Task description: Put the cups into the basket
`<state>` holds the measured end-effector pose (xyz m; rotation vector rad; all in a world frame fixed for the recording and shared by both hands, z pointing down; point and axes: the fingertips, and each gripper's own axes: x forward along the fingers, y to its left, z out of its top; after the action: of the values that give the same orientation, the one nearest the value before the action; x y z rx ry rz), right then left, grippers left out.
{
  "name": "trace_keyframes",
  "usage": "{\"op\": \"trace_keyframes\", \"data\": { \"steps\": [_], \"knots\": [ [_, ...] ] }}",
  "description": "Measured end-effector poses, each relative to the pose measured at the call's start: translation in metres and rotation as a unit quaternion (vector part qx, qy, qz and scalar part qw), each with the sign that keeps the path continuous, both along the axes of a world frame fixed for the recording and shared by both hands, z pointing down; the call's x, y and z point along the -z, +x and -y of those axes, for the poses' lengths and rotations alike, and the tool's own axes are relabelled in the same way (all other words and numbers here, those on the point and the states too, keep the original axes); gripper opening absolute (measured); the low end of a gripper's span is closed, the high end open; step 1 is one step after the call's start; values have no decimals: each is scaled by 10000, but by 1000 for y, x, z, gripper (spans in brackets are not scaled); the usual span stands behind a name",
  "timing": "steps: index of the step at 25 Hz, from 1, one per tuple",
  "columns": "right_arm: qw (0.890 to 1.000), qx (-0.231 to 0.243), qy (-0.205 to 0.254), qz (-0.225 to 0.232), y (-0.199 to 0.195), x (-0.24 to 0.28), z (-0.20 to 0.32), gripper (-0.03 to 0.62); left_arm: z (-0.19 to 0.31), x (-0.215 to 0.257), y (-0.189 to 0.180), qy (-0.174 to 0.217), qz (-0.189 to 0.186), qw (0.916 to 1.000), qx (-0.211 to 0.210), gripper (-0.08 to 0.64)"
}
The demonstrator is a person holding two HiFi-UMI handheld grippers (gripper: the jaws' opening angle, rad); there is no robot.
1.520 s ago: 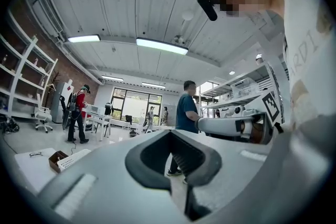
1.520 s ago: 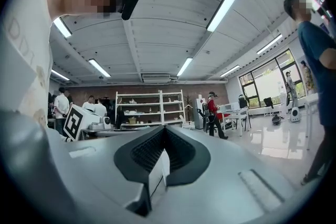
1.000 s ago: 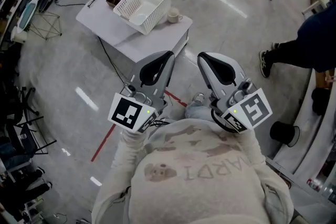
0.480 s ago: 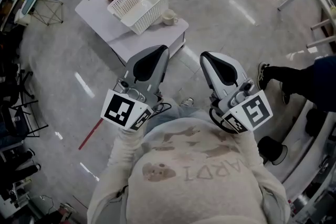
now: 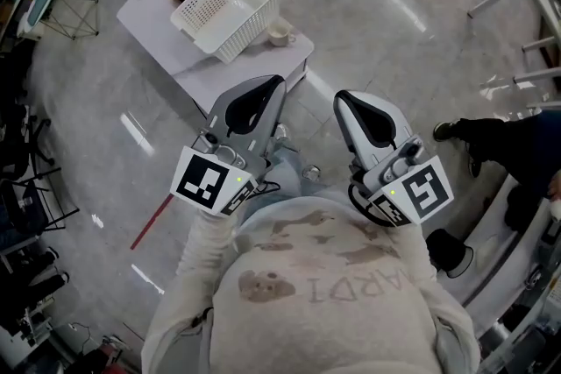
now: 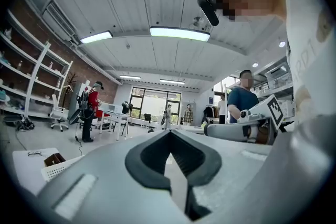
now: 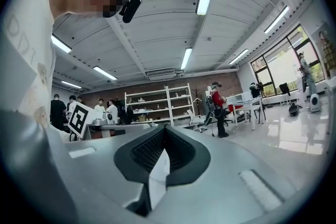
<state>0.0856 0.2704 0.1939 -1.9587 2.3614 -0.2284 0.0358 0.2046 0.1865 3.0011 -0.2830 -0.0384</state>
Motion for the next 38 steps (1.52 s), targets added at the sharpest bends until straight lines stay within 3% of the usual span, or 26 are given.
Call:
{"op": "trace_keyframes", "data": {
  "steps": [10, 16, 23, 28, 31, 35, 38],
  "knots": [
    [9998, 34, 112, -177, 24, 15, 96, 28, 76, 14, 36, 554, -84, 9981, -237, 0],
    [9997, 83, 48, -244, 20, 16, 148, 28, 123, 11, 30, 519, -160, 9983, -227, 0],
    [9986, 151, -433, -261, 29, 0, 189, 28, 162, 3, 27, 141, -268, 9995, -31, 0],
    [9962, 345, -755, -250, 55, -20, 216, 28, 186, -5, 37, 125, -154, 9993, 304, 0],
    [9938, 540, -943, -252, 72, -38, 240, 28, 206, -1, 45, 197, -391, 9975, 551, 0],
    [9870, 800, -1353, -325, 99, -72, 276, 28, 235, -19, 61, 110, -38, 9961, 872, 0],
    [9792, 958, -1764, -302, 122, -107, 302, 29, 260, -29, 77, 18, -62, 9936, 1132, 0]
  ]
}}
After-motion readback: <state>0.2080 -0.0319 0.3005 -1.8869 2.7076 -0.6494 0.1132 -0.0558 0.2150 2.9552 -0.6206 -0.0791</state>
